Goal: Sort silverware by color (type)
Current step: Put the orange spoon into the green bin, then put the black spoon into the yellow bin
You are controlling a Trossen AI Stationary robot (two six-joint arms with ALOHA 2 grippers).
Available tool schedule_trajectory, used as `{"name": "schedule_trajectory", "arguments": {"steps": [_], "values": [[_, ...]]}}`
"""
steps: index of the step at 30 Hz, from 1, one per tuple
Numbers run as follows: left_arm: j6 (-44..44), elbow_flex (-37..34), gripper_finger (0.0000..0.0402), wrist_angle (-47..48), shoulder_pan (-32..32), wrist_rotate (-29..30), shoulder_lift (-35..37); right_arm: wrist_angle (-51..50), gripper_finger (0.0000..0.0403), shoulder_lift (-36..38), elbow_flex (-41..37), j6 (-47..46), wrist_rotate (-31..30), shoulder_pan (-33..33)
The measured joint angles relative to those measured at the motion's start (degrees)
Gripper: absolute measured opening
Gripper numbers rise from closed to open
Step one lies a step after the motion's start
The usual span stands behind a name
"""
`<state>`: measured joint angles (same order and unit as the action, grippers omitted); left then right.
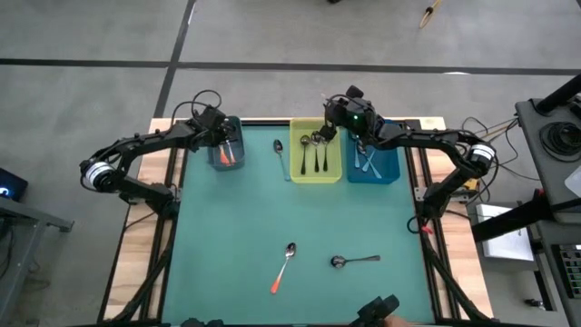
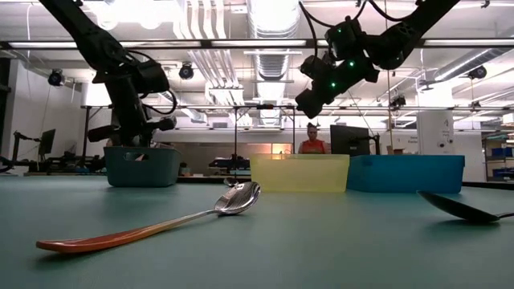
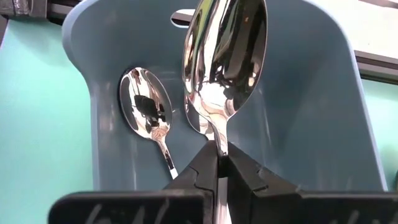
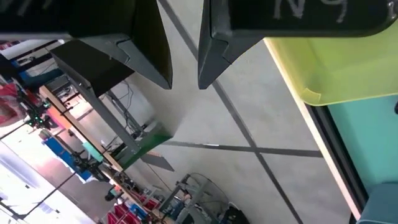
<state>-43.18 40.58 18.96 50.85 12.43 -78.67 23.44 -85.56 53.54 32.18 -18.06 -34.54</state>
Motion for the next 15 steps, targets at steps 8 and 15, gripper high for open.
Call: {"name": "schedule_trajectory", "arguments": {"steps": [8,15], "values": [[0.0,0.0,0.0016,0.0,0.0,0.0,0.0,0.1,0.0068,0.0,0.1,0.7,0.0,0.0],[0.0,0.0,0.0043,0.0,0.0,0.0,0.0,0.0,0.0068,0.0,0.1,0.9,0.0,0.0]]}}
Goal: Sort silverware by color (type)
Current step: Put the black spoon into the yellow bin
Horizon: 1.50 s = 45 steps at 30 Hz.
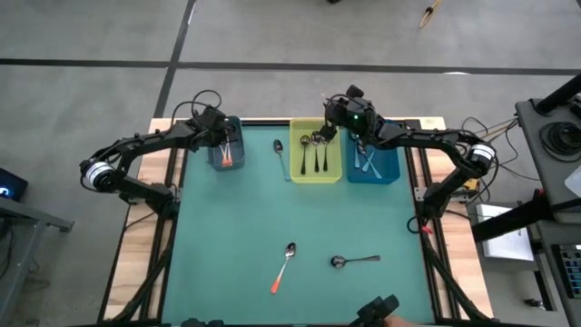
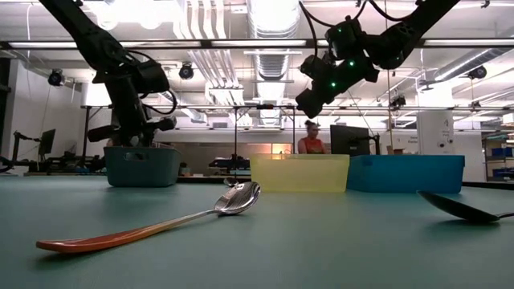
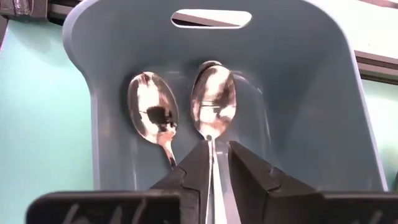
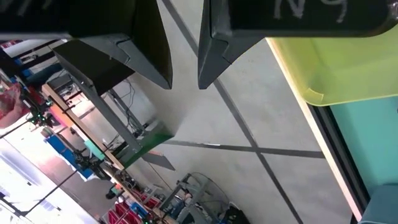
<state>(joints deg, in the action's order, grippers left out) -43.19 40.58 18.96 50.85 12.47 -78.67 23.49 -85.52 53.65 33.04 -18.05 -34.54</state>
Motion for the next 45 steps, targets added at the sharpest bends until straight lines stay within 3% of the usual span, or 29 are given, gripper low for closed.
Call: {"name": "schedule_trajectory", "arguments": {"steps": [9,17,24,30,33,45], "values": [[2.8,0.0,0.0046,-0.1,-0.1,0.2,0.2,0.0,0.0068,0.0,0.2,-0.6,0.0,0.0],[12.9,0.0,0.0046,-2.2,-2.7,0.3,2.7,-2.3,0.0068,0.0,1.7,-12.3,0.8,0.2],[23.0,0.0,0.0046,-6.5,-6.7,0.3,6.6,-13.8,0.0068,0.0,3.6,-26.3,10.7,2.1],[28.0,0.0,0.0046,-10.0,-11.7,6.2,10.6,-31.4,0.0068,0.2,9.4,-30.8,10.5,5.8],[30.2,0.0,0.0046,-10.9,-15.0,6.5,12.8,-39.3,0.0068,0.2,13.3,-33.2,10.5,8.3],[31.8,-1.4,0.0046,-10.9,-29.2,6.6,20.5,-49.8,0.0068,0.2,20.6,-39.2,10.6,20.8]]}}
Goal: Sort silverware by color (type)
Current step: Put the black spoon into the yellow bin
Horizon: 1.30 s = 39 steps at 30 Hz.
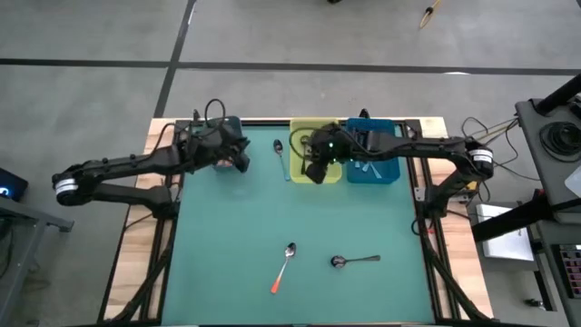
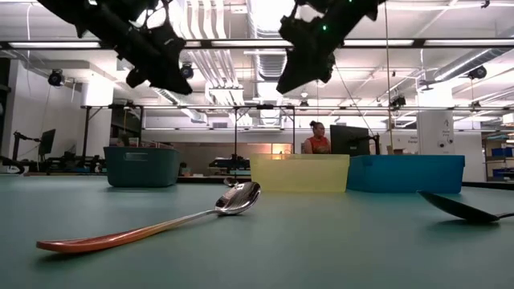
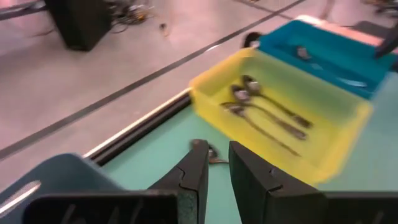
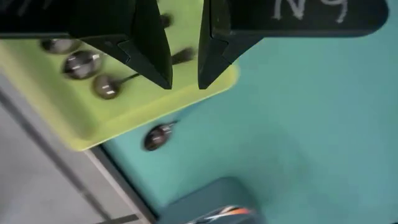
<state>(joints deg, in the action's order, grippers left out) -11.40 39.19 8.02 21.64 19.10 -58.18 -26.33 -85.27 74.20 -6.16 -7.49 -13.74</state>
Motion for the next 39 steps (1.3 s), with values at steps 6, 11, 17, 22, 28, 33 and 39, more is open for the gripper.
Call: {"name": "schedule_trajectory", "arguments": {"steps": [6,11,17,22,28,33,39], "values": [[0.0,-1.5,0.0046,-2.2,-7.9,0.0,2.3,-6.2,0.0068,0.0,0.8,-3.8,0.2,6.4],[-3.7,-3.1,0.0046,-3.1,-14.0,0.0,2.3,-11.8,0.0068,0.0,0.8,-8.3,0.5,12.3],[-7.1,-4.1,0.0046,-8.0,-21.6,0.1,0.6,-15.3,0.0068,0.0,0.8,-14.2,0.5,20.4],[-7.2,-4.1,0.0046,-14.2,-28.0,1.9,-1.7,-18.0,0.0068,0.0,0.7,-18.7,0.6,27.8],[-8.4,-4.1,0.0046,-19.6,-34.9,5.3,-4.9,-18.3,0.0068,0.0,0.6,-26.2,0.5,36.4],[-8.9,-4.1,0.0046,-24.1,-39.5,7.3,-8.1,-18.1,0.0068,0.0,0.5,-32.2,0.0,42.5],[-8.9,-4.1,0.0046,-31.0,-42.1,7.4,-12.4,-18.4,0.0068,-0.1,0.4,-35.7,-3.3,48.1]]}}
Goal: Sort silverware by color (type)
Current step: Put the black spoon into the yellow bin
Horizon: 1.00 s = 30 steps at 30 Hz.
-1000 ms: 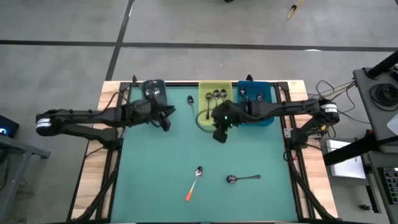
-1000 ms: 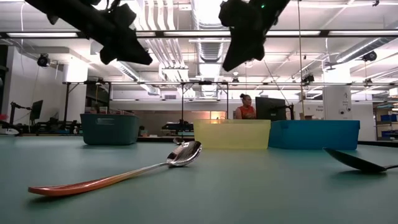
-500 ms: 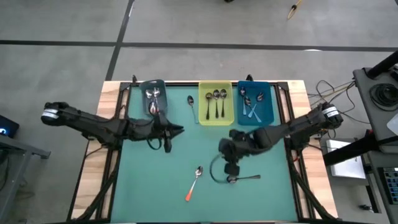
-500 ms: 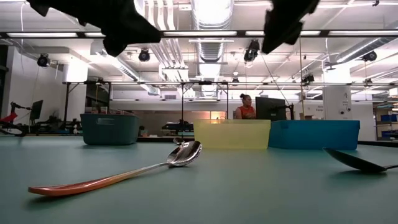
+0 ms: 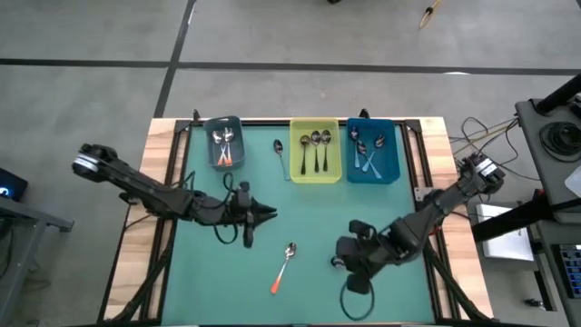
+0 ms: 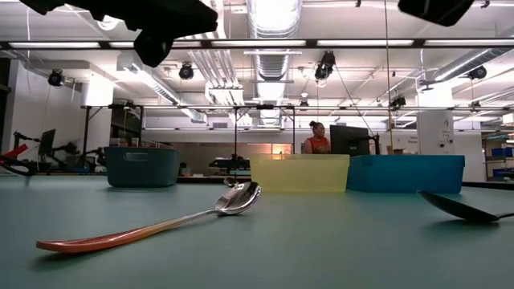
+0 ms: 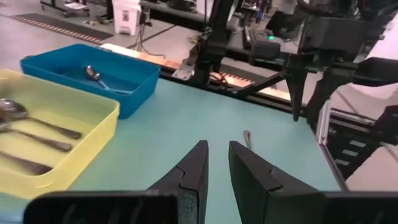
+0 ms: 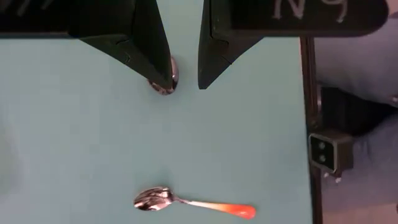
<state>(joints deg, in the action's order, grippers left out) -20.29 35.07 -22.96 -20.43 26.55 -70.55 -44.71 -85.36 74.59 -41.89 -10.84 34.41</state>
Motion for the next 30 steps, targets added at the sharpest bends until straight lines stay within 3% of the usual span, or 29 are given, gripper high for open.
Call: {"name": "schedule_trajectory", "arguments": {"steps": [11,19,22,30], "values": [[-0.4,0.0,0.0046,-4.8,-0.1,0.1,-3.6,0.0,0.0068,0.0,-8.9,2.1,-11.2,7.4],[-1.5,0.0,0.0046,-5.0,0.0,4.7,-4.4,0.0,0.0068,0.2,-21.3,3.0,-11.8,7.3],[-2.2,0.0,0.0046,-5.4,0.0,10.7,-4.4,0.1,0.0068,0.2,-24.1,3.3,-11.8,6.6],[-2.8,0.0,0.0046,-8.5,0.1,33.9,-4.1,3.7,0.0068,0.2,-27.1,3.4,-11.9,5.5]]}}
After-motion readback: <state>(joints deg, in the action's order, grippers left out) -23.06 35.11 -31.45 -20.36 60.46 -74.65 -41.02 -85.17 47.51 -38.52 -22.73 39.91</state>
